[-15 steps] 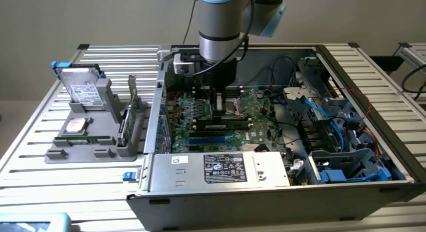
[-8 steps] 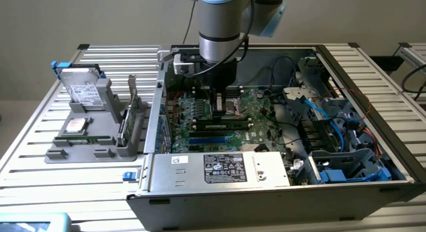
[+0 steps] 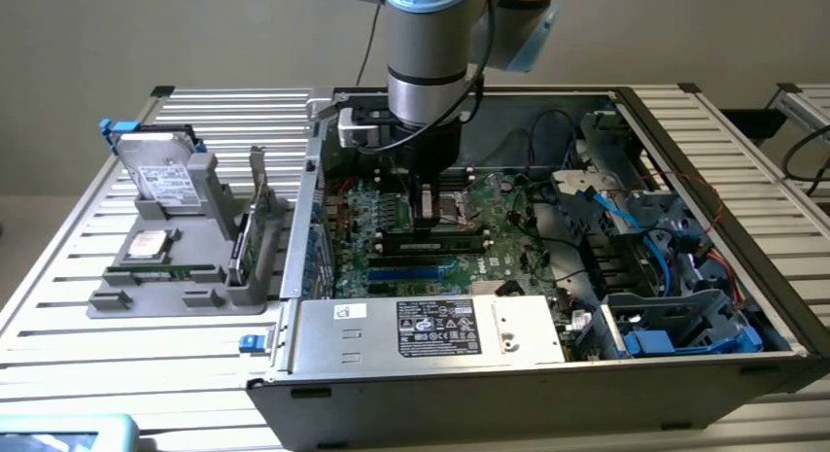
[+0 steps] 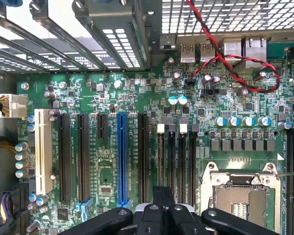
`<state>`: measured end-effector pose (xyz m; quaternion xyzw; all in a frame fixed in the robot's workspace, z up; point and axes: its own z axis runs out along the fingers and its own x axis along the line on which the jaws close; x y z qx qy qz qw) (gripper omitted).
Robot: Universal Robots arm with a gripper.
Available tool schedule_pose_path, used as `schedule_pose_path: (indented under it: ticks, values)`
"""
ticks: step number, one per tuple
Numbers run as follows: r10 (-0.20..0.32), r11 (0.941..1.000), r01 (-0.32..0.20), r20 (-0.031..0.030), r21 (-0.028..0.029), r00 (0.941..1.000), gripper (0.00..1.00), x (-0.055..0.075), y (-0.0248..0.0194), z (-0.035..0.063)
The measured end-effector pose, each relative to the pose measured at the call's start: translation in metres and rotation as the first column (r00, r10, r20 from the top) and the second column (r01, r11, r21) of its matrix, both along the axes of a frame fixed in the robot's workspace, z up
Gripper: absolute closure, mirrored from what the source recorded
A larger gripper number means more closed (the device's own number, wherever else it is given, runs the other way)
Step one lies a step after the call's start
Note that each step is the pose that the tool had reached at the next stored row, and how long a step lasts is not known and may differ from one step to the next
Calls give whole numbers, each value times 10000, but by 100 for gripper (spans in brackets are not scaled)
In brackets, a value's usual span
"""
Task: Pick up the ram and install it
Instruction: 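Press down the ram until it locks into place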
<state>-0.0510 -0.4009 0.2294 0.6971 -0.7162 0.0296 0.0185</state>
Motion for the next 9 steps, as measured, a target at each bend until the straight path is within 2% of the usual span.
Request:
schedule_pose_path:
  ticks: [9]
  values:
    - [-1,10000,1,-2,62,10000,89,-1,-1,-54]
